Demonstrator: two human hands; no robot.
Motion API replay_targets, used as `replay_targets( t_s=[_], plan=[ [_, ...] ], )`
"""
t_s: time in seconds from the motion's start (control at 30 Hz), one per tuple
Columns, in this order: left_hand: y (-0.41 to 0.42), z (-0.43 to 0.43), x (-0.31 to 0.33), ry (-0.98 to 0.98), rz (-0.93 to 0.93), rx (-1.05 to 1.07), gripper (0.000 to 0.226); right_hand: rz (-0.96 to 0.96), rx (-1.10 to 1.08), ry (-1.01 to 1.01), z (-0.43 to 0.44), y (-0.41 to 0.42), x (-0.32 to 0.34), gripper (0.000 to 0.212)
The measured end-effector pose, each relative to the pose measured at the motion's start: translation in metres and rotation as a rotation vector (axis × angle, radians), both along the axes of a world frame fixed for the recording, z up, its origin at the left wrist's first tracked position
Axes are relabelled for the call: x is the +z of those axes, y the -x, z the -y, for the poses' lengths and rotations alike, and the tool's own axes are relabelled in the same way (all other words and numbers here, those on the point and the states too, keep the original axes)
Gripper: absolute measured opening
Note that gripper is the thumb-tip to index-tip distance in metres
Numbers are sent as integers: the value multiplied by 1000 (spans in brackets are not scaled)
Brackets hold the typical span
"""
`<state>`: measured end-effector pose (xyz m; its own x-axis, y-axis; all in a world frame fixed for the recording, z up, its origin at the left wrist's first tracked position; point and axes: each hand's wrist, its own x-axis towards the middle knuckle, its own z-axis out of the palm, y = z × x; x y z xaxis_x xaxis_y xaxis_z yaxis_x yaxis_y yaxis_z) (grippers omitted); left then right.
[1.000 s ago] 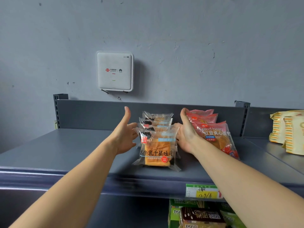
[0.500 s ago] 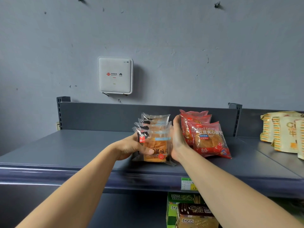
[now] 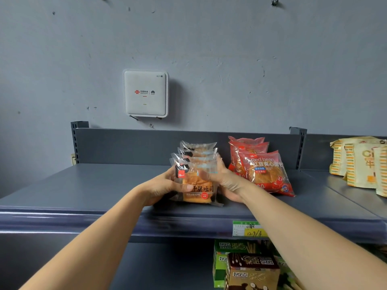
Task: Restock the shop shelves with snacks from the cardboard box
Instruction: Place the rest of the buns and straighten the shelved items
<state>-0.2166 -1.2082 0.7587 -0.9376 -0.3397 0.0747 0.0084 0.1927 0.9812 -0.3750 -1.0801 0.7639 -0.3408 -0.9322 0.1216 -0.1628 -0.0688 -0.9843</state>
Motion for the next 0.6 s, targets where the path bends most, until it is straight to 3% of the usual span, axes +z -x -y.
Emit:
replay_targets(
  t_s=[0.1,0.3,0.4,0.47,0.5,0.6],
  plan=[
    [0,-1,-1,-2,-1,-9,69,-122,14,-37,-2,2,-3,138],
    [1,3,-3,-7,-26,44,72,-190,-88,-16,1,-6,-6,99],
    [1,5,-4,2,-16,58,72,-193,-105,-24,-1,-7,-8,100],
    [0,5,-4,-1,-15,58,75,-187,-111,-28,-3,-8,-6,89],
    [-1,5,-4,2,-20,55,78,-192,-117,-27,-4,-10,-5,89],
    [-3,-2,4,23,-74,166,96,-200,-163,-13,-7,-15,-1,133]
  ],
)
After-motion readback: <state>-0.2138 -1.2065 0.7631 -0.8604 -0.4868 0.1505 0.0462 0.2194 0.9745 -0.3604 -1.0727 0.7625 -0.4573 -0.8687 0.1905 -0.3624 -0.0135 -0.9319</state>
